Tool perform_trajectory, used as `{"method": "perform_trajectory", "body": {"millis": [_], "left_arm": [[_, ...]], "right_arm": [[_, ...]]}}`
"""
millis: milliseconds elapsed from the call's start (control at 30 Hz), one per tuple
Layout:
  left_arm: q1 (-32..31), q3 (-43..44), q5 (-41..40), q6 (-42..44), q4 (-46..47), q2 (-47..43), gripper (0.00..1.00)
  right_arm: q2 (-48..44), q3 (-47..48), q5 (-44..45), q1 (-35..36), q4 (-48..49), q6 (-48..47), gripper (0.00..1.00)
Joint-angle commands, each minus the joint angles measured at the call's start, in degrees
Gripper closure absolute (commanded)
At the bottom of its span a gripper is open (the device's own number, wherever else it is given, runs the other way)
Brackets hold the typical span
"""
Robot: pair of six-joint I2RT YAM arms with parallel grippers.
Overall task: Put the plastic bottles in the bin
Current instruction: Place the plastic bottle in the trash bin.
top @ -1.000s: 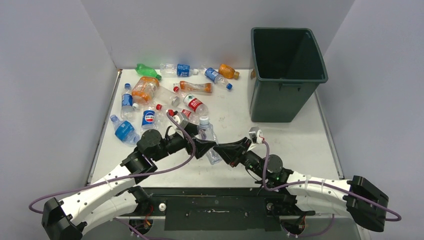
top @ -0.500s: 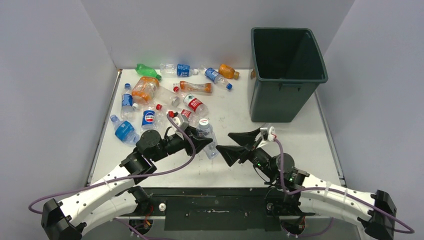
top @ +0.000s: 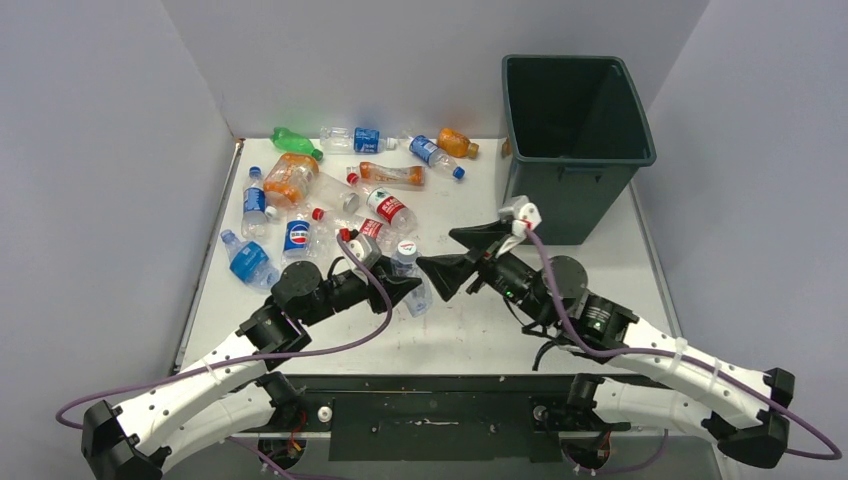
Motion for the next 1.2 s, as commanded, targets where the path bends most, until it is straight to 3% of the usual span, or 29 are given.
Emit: {"method": "perform_trajectory", "body": {"millis": [0,300,467,600,700,733,767,800,867,1033,1167], "left_arm": [[-0.70,3.50,0.64,2.19,0.06,-0.09,1.00],[-1.30,3.58,0.83,2.56,-0.16,0.37,1.00],[-1.50,3.60,1.17,2.57,-0.26,0.56,1.00],[-1.84,3.64,1.14,2.57,-0.26,0.56,1.00],[-2.16,3.68,0.90,2.70,-0.31,0.56,0.99],[-2.26,3.62,0.48,2.75,-0.34,0.49,0.87],[-2.37,3.60,-0.31,2.67,-0.35,0.29,0.70],[-2.48,3.44,-1.33,2.74,-0.36,-0.02,0.42],[-2.57,2.98,-5.11,2.48,-0.08,-1.09,0.01],[-2.57,1.07,-12.95,2.53,1.90,-5.65,0.04],[-2.35,0.35,-17.55,2.72,2.64,-7.54,0.04]], "right_arm": [[4.36,2.48,-0.16,0.64,-3.80,-2.18,0.12],[8.20,1.92,1.31,0.65,1.96,-1.43,0.15],[10.92,2.31,1.37,0.65,3.13,-1.47,0.24],[12.90,2.26,0.38,0.64,3.90,-1.14,0.43],[13.26,1.84,-0.23,0.65,4.32,-0.94,0.74],[13.19,1.80,-0.18,0.62,4.27,-0.90,0.90],[12.91,1.86,-0.04,0.64,3.87,-0.76,0.94],[12.47,2.13,0.27,0.64,3.28,-0.76,0.95],[11.03,3.91,2.22,0.59,0.95,-2.08,0.95],[8.38,16.21,17.47,-0.31,-10.74,-12.38,0.95],[9.35,27.39,29.44,-2.96,-9.43,-18.88,0.95]]}}
